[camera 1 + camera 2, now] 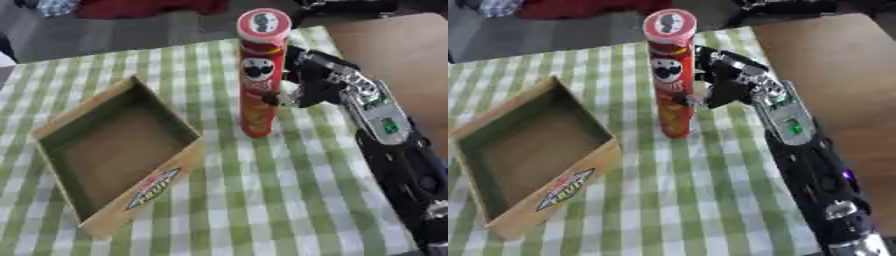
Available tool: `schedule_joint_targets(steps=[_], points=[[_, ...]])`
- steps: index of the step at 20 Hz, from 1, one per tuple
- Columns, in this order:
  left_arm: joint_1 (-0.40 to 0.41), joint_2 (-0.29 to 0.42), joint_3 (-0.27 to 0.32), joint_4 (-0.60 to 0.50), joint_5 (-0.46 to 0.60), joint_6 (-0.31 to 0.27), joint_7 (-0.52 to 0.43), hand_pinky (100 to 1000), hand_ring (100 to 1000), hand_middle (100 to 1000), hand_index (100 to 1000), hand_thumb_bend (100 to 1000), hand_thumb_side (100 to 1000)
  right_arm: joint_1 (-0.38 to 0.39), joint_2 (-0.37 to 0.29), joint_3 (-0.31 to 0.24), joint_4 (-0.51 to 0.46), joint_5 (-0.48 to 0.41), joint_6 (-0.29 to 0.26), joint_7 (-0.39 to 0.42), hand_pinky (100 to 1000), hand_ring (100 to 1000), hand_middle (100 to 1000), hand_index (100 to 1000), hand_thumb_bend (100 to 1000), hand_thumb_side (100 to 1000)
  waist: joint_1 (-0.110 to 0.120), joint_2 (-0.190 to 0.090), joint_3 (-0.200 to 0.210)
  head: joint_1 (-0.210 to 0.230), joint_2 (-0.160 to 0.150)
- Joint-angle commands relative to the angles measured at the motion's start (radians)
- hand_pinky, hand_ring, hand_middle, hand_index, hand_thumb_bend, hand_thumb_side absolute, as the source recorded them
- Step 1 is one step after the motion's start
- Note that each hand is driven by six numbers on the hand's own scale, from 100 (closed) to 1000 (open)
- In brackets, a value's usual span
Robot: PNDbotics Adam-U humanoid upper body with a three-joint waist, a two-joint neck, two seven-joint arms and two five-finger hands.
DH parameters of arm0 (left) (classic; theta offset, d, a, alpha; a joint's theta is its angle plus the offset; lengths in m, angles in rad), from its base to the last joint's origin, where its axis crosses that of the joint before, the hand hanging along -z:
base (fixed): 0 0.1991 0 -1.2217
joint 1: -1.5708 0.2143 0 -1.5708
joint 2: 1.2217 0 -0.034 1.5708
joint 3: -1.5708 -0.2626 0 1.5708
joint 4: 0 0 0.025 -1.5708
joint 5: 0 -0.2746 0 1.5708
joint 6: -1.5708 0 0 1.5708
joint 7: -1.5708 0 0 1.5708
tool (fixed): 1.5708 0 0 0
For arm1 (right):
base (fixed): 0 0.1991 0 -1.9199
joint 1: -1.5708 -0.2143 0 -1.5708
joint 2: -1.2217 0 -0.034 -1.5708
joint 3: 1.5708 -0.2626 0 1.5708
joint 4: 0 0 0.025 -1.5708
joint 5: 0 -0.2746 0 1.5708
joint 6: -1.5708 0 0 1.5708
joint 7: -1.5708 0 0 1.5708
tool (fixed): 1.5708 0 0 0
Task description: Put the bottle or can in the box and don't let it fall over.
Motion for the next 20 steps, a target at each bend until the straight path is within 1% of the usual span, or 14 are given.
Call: schedule_joint_targets(steps=[1,7,14,20], points=[[-0.016,0.007,-0.001,-0.024,0.005,0.000,-0.003,698,1000,1000,812,100,739,-0.024,-0.005,0.004,-0.007,0.000,-0.009,0.010,936,1000,1000,1000,465,100,-0.002,-0.012,0.004,-0.003,-0.015],[-0.018,0.005,-0.002,-0.024,0.005,0.000,-0.005,699,1000,1000,812,100,739,-0.030,0.003,0.009,-0.011,-0.014,-0.008,0.026,936,1000,1000,1000,465,106,-0.003,-0.012,0.007,-0.005,-0.015],[-0.020,0.003,-0.004,-0.024,0.005,0.001,-0.007,699,1000,1000,812,100,737,-0.045,0.012,0.016,0.000,0.007,-0.007,0.020,935,1000,1000,1000,470,106,-0.003,-0.010,0.009,-0.008,-0.018],[-0.021,0.002,-0.005,-0.025,0.006,0.002,-0.007,699,1000,1000,812,100,736,-0.059,0.020,0.023,0.018,0.011,-0.010,0.030,935,1000,1000,1000,471,107,-0.002,-0.008,0.011,-0.010,-0.020]])
